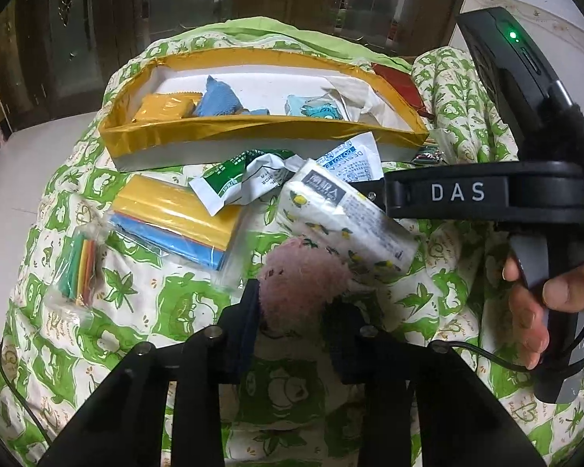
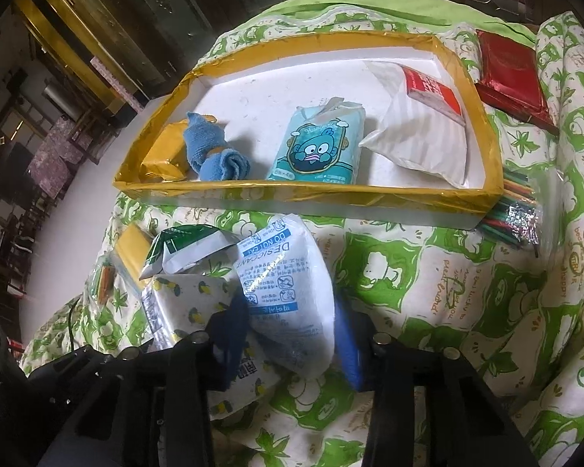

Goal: Organize soft objects
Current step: 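Lift the pink ball and desiccant packet and carry both toward the tray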

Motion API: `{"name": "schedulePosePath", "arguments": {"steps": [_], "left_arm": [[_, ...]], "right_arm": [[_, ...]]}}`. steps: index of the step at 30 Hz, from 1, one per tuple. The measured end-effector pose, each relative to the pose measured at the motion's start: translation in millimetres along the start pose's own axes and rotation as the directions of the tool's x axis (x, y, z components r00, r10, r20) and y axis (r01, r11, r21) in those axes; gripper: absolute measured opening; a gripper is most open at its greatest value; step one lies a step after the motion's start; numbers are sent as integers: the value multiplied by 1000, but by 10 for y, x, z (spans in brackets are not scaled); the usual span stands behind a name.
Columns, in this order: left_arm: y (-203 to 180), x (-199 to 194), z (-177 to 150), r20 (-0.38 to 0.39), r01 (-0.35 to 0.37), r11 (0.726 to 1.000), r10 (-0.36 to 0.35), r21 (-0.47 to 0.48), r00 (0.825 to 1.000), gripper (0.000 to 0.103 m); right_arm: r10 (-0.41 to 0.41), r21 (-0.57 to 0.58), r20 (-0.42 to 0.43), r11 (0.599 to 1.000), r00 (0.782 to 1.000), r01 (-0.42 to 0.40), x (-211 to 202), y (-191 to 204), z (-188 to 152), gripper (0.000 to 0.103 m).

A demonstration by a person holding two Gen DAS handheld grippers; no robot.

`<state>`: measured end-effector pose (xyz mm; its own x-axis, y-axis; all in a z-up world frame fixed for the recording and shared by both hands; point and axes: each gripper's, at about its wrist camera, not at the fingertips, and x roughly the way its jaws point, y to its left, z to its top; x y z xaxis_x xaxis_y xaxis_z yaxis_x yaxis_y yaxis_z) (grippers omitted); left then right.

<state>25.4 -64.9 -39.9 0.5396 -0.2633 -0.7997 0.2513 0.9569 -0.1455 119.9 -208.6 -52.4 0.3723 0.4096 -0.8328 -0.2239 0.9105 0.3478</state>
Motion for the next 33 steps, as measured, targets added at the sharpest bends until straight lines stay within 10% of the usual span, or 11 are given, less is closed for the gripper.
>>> {"name": "schedulePosePath", "arguments": {"steps": [33], "left_arm": [[450,-532,46,161,35,987,-9,-156,987,29]], "right_arm": [[41,63,190,997,981,-53,-559,-180,79,39]]}}
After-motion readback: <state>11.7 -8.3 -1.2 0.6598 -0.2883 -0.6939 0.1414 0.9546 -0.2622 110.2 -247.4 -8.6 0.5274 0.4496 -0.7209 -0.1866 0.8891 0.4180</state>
